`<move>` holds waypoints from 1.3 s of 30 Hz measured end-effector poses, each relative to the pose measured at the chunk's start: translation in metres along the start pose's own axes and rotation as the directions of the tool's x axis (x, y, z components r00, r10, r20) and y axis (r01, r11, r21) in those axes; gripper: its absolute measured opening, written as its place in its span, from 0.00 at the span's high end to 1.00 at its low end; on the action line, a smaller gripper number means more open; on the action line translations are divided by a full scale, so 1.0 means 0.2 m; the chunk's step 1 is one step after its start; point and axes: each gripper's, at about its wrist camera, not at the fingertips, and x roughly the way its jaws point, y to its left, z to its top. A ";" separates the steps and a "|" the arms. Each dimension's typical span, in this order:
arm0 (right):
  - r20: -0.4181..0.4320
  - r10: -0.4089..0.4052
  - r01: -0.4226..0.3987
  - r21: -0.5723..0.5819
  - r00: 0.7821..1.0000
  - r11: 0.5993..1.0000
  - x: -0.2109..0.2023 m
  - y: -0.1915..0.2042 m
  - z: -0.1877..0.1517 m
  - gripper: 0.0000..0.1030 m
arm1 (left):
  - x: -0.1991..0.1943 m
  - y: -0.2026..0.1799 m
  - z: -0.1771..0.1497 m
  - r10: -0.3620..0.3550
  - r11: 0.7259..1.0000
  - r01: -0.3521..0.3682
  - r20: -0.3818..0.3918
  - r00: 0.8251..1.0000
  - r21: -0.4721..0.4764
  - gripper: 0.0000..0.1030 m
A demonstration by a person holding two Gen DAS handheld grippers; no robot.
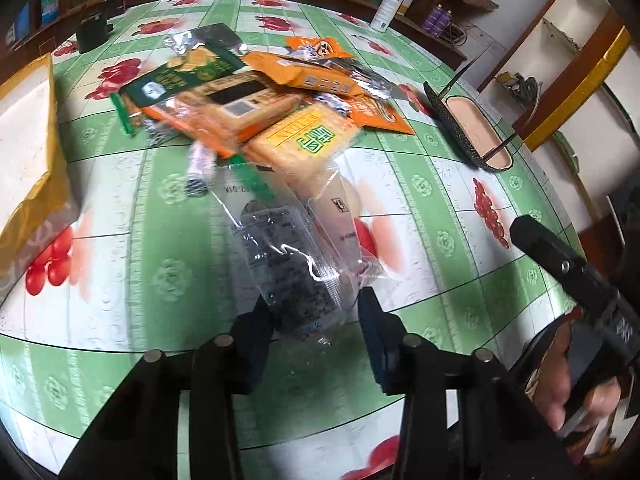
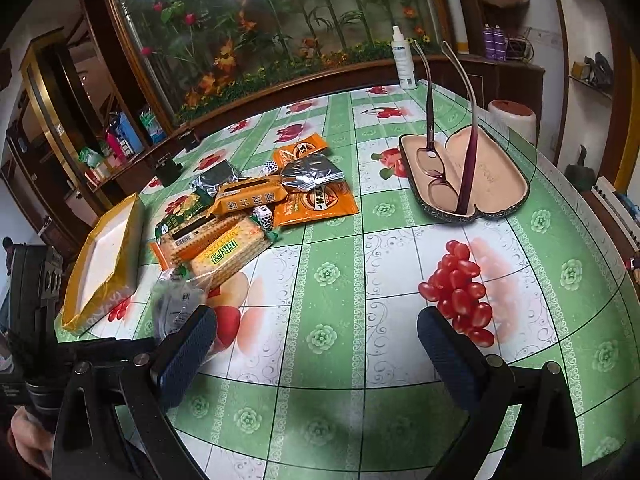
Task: Organize snacks
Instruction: 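Grasp the clear snack bag with left tool while right grasps WEIDAN pack, then carry the clear bag with the left tool while the right tool carries the WEIDAN pack toward the box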
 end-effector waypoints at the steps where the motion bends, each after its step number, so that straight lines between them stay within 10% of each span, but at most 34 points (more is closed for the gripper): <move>1: -0.011 0.005 -0.005 0.001 1.000 1.000 0.01 0.01 0.01 0.01 | -0.01 0.03 0.00 -0.005 1.000 0.005 0.002 1.000 -0.005 0.61; 9: -0.173 0.054 -0.040 0.085 0.983 0.996 0.26 0.16 0.17 0.01 | -0.08 0.19 -0.02 0.000 1.000 0.000 0.024 1.000 -0.008 0.61; 16: -0.335 0.041 0.019 0.173 0.941 0.985 0.57 0.34 0.24 0.33 | -0.11 0.24 -0.03 -0.005 1.000 0.005 0.028 1.000 0.019 0.60; 29: -0.340 -0.193 0.231 0.075 0.920 0.970 0.80 0.58 0.31 0.31 | -0.18 0.36 -0.02 -0.047 0.998 0.049 0.069 0.997 -0.024 0.46; 39: -0.294 -0.172 0.164 -0.051 0.940 0.985 0.63 0.46 0.19 0.46 | -0.12 0.32 0.03 -0.001 1.000 0.003 0.043 0.999 -0.031 0.29</move>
